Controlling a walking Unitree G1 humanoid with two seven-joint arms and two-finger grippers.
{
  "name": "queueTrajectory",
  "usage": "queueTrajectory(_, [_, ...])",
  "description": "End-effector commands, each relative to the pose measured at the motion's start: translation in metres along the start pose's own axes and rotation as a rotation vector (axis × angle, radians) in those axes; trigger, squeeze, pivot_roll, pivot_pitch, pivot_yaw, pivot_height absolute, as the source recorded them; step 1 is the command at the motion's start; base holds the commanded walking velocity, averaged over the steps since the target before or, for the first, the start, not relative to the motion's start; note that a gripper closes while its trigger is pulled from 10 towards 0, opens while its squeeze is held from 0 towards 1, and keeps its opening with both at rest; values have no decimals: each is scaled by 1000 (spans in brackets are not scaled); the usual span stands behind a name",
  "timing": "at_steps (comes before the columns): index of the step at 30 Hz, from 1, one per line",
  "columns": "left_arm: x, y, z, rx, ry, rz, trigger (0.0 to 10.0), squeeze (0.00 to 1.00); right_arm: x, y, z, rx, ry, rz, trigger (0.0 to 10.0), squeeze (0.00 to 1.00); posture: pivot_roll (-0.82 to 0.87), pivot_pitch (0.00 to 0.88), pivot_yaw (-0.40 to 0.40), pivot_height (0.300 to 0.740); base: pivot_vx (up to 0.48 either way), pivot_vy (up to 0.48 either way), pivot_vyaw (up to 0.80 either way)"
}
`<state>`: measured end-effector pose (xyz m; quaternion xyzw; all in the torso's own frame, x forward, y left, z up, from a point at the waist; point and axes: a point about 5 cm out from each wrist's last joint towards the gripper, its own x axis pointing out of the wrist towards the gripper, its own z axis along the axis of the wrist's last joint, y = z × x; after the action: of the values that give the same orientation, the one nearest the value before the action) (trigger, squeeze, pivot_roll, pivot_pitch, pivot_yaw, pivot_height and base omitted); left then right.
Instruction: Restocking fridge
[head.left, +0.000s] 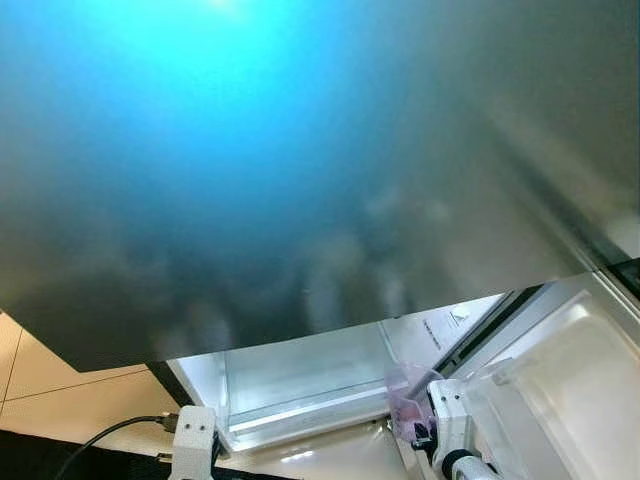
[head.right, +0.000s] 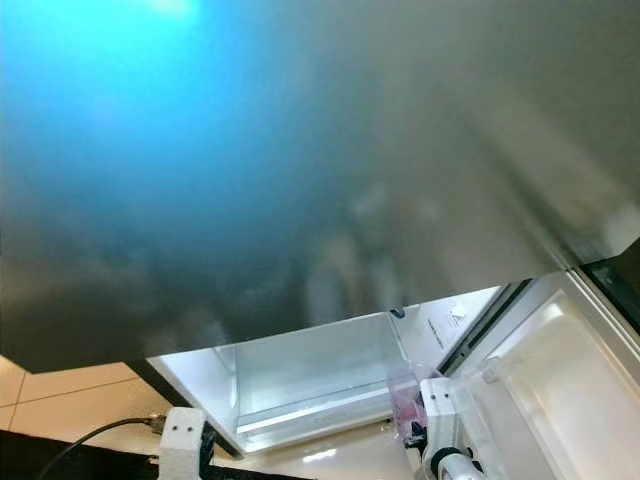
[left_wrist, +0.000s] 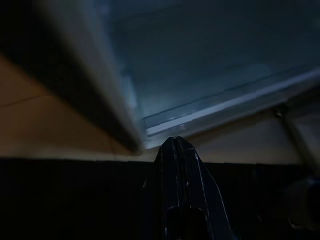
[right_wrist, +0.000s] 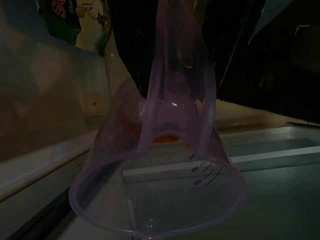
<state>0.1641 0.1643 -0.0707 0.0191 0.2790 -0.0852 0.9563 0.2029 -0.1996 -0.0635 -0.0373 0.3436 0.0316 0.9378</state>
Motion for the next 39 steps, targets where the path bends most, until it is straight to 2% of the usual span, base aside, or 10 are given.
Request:
queueTrajectory(1, [-4, -2, -3, 65, 3, -83, 10000, 0, -1, 2, -1, -10, -16, 14, 10000, 0, -111, 96, -32, 740, 0, 0, 0])
queueTrajectory(5, [-5, -7, -3, 107, -2, -152, 10000, 0, -2, 4, -1, -4, -24, 26, 10000, 0, -111, 100, -32, 740, 0, 0, 0])
queueTrajectory(10, [-6, -4, 4, 139, -47, -150, 10000, 0, -1, 6, 5, 32, -79, 54, 10000, 0, -110, 105, -34, 725, 0, 0, 0])
queueTrajectory(12, [-6, -2, 12, 159, -97, -149, 10000, 0, 1, 8, 13, 9, -112, 84, 10000, 0, -111, 112, -34, 710, 0, 0, 0])
queueTrajectory(15, [-6, -2, 15, 169, -121, -153, 10000, 0, 1, 9, 16, -3, -124, 97, 10000, 0, -111, 115, -35, 695, 0, 0, 0])
queueTrajectory(18, [-5, -2, 22, 195, -154, -151, 10000, 0, 3, 16, 27, 1, -185, 173, 10000, 0, -109, 121, -37, 695, 0, 0, 0])
queueTrajectory(27, [-5, -5, 29, 184, -191, -131, 10000, 0, 5, 20, 41, -22, -250, 191, 10000, 0, -107, 125, -43, 695, 0, 0, 0])
queueTrajectory(32, [-4, -6, 29, 170, -196, -119, 10000, 0, 4, 22, 58, -51, -343, 201, 10000, 0, -108, 128, -44, 695, 0, 0, 0])
queueTrajectory(37, [-4, -8, 28, 160, -189, -119, 10000, 0, 2, 23, 66, -25, -391, 236, 10000, 0, -114, 133, -43, 695, 0, 0, 0])
queueTrajectory(39, [-4, -7, 27, 151, -178, -115, 10000, 0, 2, 27, 64, -1, -371, 301, 10000, 0, -116, 133, -42, 695, 0, 0, 0])
